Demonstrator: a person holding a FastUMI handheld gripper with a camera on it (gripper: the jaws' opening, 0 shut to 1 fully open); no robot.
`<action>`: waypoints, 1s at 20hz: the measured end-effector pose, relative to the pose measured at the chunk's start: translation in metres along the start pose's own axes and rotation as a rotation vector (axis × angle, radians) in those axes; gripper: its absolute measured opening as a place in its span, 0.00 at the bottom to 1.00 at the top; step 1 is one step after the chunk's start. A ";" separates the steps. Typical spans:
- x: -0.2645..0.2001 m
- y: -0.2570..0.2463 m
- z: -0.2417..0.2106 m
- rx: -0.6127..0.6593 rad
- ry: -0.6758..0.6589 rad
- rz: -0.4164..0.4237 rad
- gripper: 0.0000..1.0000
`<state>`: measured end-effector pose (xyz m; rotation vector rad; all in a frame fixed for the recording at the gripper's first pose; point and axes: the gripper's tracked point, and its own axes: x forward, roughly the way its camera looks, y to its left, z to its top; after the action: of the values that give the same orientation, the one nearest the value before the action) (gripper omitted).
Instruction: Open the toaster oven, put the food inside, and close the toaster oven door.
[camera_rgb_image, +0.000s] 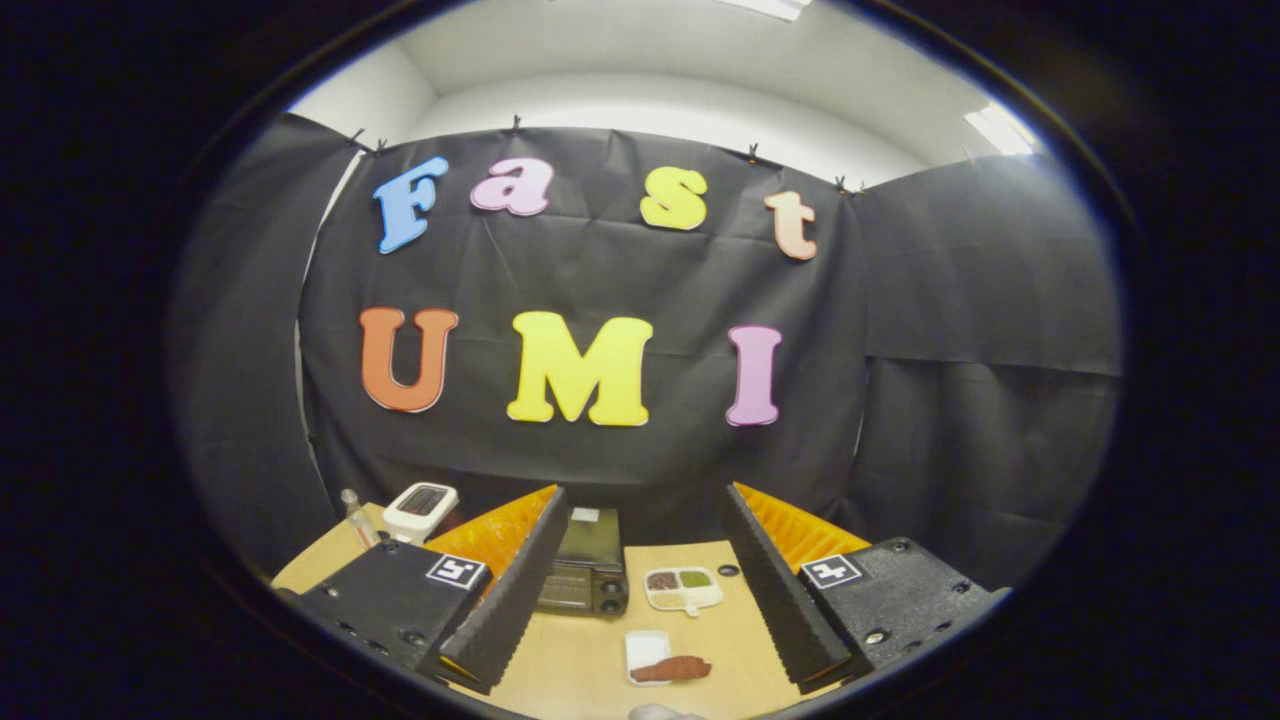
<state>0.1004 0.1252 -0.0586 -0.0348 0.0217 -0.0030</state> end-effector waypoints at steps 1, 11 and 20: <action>0.013 0.014 -0.008 0.005 0.008 0.012 0.99; 0.142 0.135 -0.150 0.026 0.151 0.101 0.99; 0.219 0.174 -0.232 0.004 0.242 0.074 1.00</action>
<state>0.3149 0.2899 -0.3008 -0.0294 0.2645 0.0664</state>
